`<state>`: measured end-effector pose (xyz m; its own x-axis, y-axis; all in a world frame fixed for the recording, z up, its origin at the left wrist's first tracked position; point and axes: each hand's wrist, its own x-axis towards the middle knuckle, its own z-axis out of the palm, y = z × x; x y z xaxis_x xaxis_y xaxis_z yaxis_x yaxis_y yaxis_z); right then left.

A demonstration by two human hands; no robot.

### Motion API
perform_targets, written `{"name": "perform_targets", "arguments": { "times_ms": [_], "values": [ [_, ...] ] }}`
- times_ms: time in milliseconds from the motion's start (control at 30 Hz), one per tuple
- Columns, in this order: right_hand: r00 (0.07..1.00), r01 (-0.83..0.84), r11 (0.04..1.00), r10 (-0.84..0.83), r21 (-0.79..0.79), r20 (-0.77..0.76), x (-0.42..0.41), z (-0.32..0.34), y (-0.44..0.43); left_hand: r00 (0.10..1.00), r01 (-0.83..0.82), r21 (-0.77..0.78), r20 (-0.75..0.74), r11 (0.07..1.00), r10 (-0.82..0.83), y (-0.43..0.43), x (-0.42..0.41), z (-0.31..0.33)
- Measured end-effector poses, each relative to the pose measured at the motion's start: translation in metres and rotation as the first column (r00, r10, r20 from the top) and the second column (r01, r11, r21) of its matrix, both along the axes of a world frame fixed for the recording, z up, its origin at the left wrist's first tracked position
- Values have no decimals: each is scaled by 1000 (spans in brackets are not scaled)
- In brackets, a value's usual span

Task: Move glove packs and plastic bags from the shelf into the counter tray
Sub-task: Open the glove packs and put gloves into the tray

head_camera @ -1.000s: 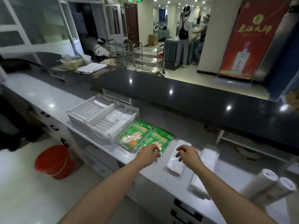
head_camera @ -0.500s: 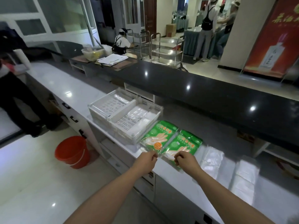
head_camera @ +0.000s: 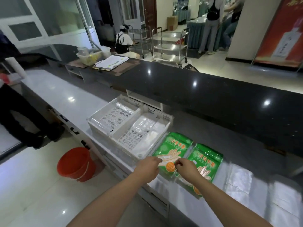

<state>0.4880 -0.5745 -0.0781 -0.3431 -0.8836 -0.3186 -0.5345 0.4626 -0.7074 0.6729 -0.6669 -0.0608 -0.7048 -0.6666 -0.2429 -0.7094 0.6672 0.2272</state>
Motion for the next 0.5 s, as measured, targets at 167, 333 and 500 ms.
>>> {"name": "perform_targets", "arguments": {
  "times_ms": [167,333,500],
  "values": [
    [994,101,994,-99,48,-44,0,-19,-11,966,258,-68,47,964,-255,-28,-17,-38],
    [956,294,952,-291,91,-37,21,-32,-13,897,436,-58,113,898,-428,-44,-25,-67],
    [902,431,890,-425,149,-73,56,-33,-6,824,563,-77,122,823,-553,-52,-27,-89]
  ]
}}
